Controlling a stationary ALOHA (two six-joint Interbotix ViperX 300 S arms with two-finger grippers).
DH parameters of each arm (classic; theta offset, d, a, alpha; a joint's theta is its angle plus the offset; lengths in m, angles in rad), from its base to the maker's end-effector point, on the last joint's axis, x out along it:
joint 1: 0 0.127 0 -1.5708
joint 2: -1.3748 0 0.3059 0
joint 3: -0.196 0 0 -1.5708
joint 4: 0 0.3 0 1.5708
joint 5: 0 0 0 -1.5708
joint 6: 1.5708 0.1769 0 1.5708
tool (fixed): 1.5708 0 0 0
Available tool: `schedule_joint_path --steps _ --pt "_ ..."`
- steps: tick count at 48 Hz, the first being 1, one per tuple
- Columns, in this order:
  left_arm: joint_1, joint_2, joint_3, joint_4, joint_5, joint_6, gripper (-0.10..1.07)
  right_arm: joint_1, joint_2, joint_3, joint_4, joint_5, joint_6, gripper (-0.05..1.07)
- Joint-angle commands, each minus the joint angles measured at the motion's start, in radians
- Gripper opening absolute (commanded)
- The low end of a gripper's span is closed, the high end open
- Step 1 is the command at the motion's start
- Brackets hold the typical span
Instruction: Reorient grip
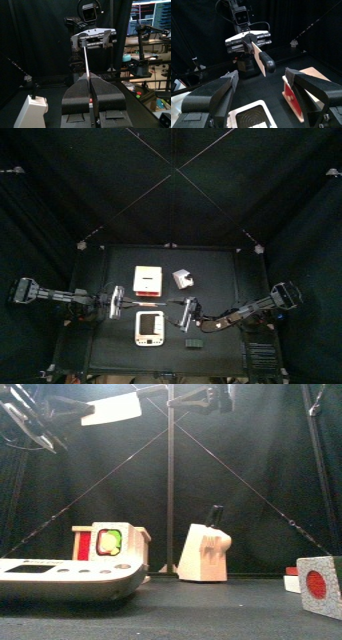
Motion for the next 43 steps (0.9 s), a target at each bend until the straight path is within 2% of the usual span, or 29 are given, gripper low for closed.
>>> schedule_joint_path --steps 1,7,15,20,25,31,43 --pt "0.017 -0.009 0.0 -0.002 0.0 0.002 0.23 0.003 -0.037 -0.026 0.026 0.0 -0.006 1.04" --pt "0.038 -0.026 0.025 -0.006 0.006 0.0 0.23 0.0 -0.075 -0.051 0.101 -0.023 -0.002 1.04" --pt "0.052 -0.038 0.032 -0.018 0.026 0.0 0.23 -0.026 -0.118 -0.104 0.382 -0.021 -0.029 1.04" --pt "0.054 -0.038 0.028 -0.025 0.04 0.002 0.23 -0.046 -0.127 -0.123 0.482 -0.02 -0.074 1.04" --pt "0.054 -0.038 0.025 -0.026 0.051 0.002 0.23 -0.094 -0.132 -0.14 0.65 -0.012 -0.132 1.04" --pt "0.054 -0.038 0.025 -0.026 0.055 0.002 0.23 -0.152 -0.132 -0.149 0.836 -0.02 -0.261 1.04" --pt "0.054 -0.038 0.02 -0.026 0.055 0.002 0.23 -0.261 -0.127 -0.245 1.258 0.041 -0.701 1.03"
